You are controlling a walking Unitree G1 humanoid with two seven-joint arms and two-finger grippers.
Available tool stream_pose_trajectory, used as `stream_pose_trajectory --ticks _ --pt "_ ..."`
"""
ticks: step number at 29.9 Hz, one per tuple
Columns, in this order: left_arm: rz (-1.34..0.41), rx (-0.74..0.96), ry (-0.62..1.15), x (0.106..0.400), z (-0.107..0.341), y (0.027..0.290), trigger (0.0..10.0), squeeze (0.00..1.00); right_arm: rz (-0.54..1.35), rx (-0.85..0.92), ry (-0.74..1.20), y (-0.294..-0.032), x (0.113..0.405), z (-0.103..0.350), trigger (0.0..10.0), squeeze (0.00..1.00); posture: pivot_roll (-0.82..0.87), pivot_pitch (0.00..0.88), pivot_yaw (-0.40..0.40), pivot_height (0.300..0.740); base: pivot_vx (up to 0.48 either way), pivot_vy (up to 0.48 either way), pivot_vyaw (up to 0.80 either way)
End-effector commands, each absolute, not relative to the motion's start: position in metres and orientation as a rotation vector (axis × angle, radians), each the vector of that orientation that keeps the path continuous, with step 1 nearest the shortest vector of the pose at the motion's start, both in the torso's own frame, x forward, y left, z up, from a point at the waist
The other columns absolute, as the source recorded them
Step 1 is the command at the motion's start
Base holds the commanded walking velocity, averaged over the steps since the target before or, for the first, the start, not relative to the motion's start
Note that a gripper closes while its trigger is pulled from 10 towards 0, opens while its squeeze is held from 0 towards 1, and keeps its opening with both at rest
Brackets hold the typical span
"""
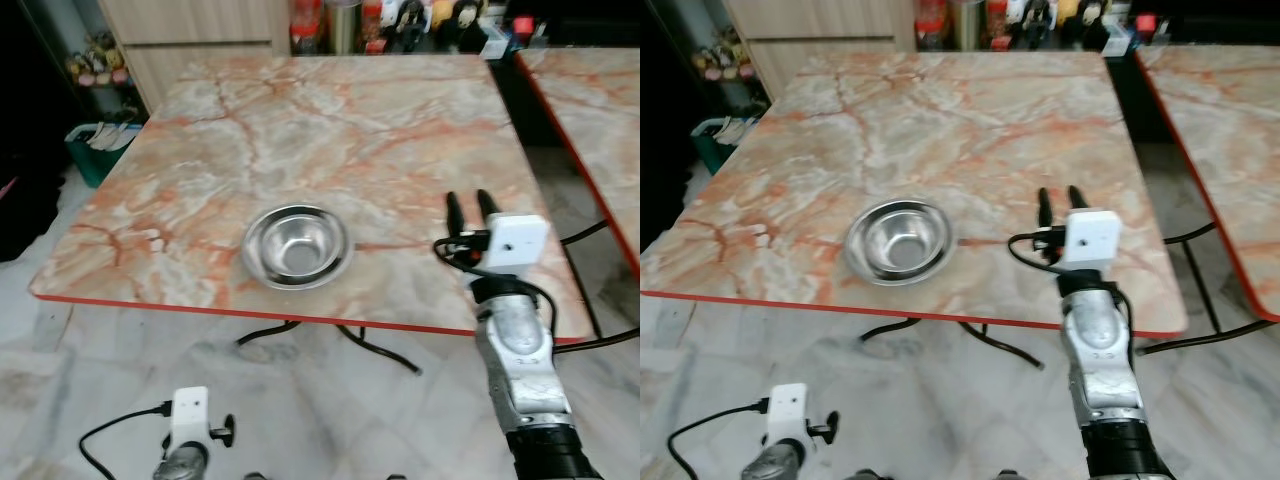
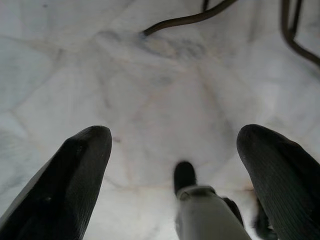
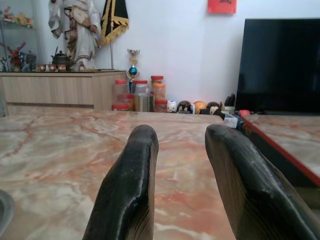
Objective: Setting the table
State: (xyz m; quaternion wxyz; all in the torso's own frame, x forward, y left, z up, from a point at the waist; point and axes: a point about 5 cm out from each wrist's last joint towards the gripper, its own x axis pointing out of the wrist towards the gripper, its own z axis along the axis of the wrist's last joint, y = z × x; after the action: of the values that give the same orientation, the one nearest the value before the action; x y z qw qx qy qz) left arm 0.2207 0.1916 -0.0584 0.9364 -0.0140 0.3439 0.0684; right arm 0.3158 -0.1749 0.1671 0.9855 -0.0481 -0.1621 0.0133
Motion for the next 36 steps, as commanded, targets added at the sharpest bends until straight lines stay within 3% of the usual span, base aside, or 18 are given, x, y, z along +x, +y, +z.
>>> stream_pose_trajectory --ticks 1,20,36 --pt "0.165 -0.019 0.730 0.212 -0.063 0.200 10.0 0.00 0.056 -0.077 -0.339 -0.165 0.318 0.169 10.0 0.00 -0.06 0.105 0.041 0.740 0.000 -0.285 0.00" --pt "0.152 -0.010 0.723 0.214 -0.061 0.200 10.0 0.00 0.075 -0.088 -0.254 -0.168 0.309 0.142 10.0 0.00 -0.07 0.137 0.051 0.740 0.000 -0.280 0.00" --pt "0.148 -0.009 0.721 0.215 -0.061 0.199 10.0 0.00 0.019 -0.018 0.095 -0.188 0.290 0.054 10.0 0.00 -0.07 0.155 0.049 0.740 0.000 -0.278 0.00"
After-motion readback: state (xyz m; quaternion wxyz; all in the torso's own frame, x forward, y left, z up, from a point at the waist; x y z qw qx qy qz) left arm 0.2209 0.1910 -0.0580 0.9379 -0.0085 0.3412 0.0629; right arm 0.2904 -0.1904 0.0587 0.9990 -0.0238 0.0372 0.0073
